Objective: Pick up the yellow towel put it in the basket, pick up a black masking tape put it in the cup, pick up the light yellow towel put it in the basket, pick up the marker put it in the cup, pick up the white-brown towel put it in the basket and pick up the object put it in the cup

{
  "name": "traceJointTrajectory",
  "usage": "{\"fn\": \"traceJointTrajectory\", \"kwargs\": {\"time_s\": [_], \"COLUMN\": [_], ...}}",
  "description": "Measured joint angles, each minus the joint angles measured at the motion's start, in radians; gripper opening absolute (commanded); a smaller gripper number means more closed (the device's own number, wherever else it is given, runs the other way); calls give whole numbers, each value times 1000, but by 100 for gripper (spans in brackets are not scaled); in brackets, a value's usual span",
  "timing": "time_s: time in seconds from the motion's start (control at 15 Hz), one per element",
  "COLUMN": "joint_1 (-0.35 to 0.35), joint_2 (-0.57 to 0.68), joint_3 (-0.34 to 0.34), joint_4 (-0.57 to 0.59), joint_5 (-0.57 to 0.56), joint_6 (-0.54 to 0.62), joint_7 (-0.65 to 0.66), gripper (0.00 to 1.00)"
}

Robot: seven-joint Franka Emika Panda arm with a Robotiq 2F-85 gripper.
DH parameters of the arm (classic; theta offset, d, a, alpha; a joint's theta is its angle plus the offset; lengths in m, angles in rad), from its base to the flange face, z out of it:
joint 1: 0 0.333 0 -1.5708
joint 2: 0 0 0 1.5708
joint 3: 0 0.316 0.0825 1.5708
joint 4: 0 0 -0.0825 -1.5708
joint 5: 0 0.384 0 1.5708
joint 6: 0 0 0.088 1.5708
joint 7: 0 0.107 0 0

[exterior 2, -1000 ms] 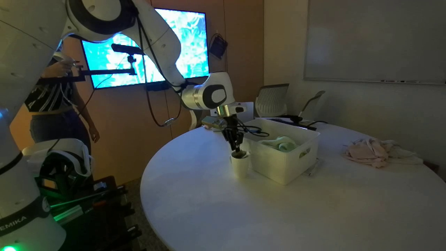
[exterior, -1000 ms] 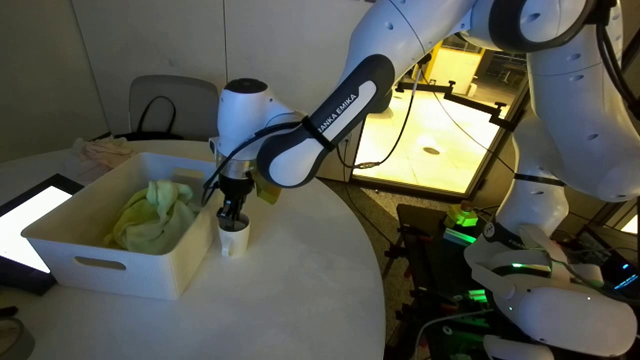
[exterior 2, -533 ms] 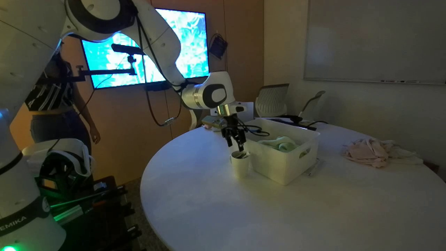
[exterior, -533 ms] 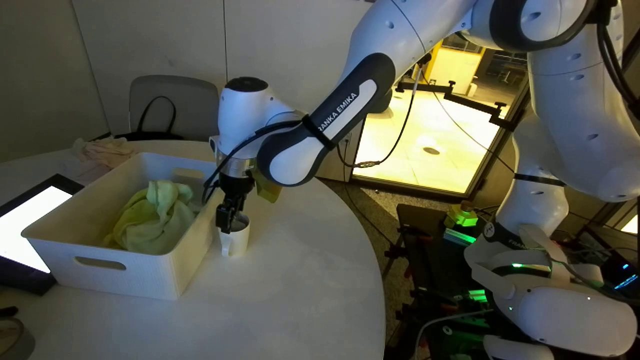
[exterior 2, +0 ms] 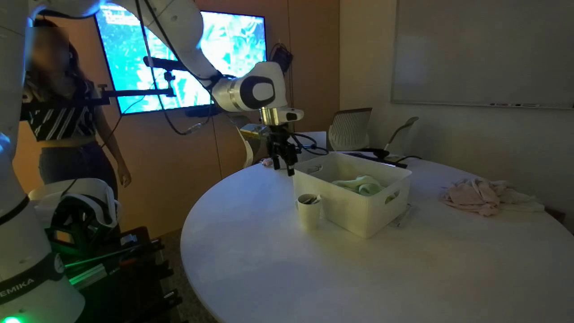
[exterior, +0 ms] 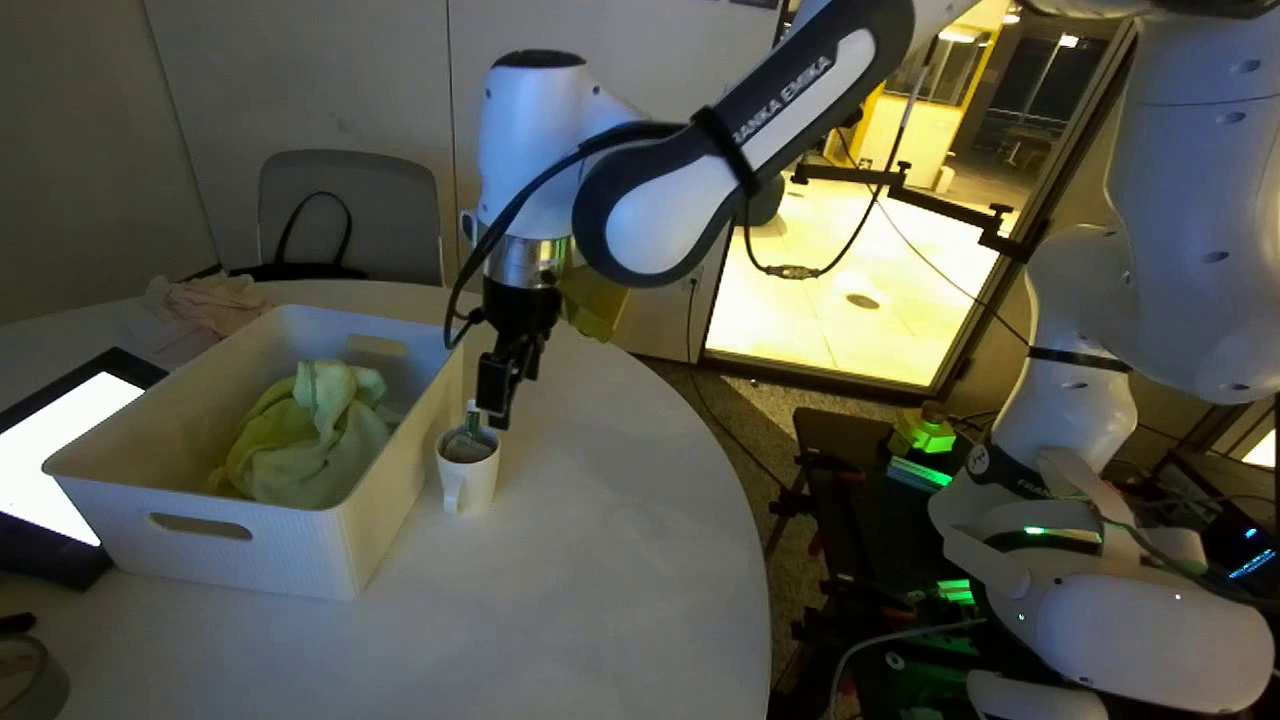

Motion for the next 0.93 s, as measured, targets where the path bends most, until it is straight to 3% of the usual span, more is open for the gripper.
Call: {"fn": "traceJointTrajectory", "kwargs": {"time_s": [0.4, 0.93], "joint_1": [-25, -117], "joint_2": [-334, -689], "joint_3": [35, 44], "joint_4": [-219, -454], "joint_5": [94, 166], "joint_6": [-204, -253], "joint_7": [81, 78], "gripper": [100, 100]}}
